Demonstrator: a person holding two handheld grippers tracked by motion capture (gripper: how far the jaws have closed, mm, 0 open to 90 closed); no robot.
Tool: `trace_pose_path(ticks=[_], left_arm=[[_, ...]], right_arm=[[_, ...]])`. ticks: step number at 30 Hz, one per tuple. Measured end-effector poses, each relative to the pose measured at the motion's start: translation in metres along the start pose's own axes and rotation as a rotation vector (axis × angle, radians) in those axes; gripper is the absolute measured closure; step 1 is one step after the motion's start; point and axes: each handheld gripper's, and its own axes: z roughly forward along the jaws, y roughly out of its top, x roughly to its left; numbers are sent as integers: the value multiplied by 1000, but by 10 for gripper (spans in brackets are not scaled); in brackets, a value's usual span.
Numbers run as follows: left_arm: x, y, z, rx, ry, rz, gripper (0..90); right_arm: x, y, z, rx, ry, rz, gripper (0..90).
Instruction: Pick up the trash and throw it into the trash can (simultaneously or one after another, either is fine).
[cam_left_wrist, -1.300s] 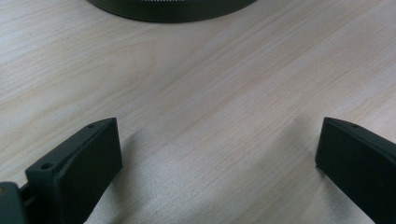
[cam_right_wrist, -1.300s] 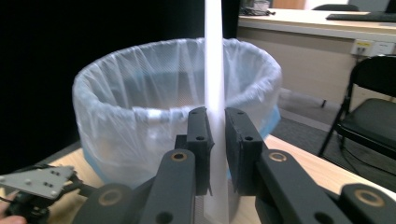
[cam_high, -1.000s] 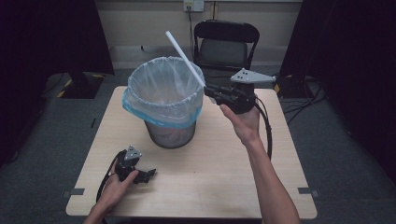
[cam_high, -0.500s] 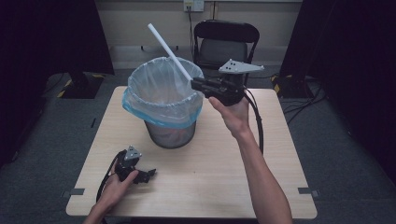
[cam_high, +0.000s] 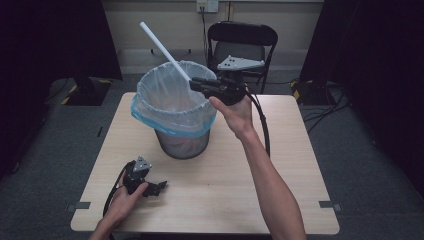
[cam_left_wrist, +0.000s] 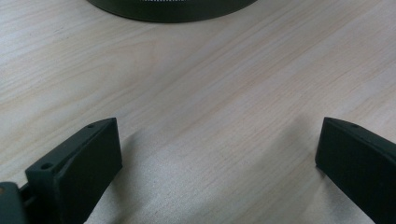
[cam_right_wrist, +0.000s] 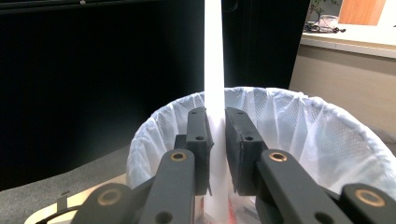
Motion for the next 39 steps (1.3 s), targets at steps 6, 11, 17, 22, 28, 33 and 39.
trace_pose_path(ticks=[6,11,17,22,28,33,39], left_arm=[[0,0,0,0,0,0,0],[0,0,0,0,0,0,0],[0,0,0,-1,0,0,0],[0,0,0,0,0,0,0],[0,0,0,0,0,-1,0],[0,0,0,0,0,0,0],[0,0,0,0,0,0,0]], right_arm=[[-4,4,15,20,8,1,810],[-6,1,24,48,16,7,809],[-11,-2,31,78,30,7,804],[-15,-5,36,103,38,21,776],[-17,-6,38,116,25,27,629],[-18,-5,38,110,-4,32,461],[-18,0,38,123,-31,44,308]])
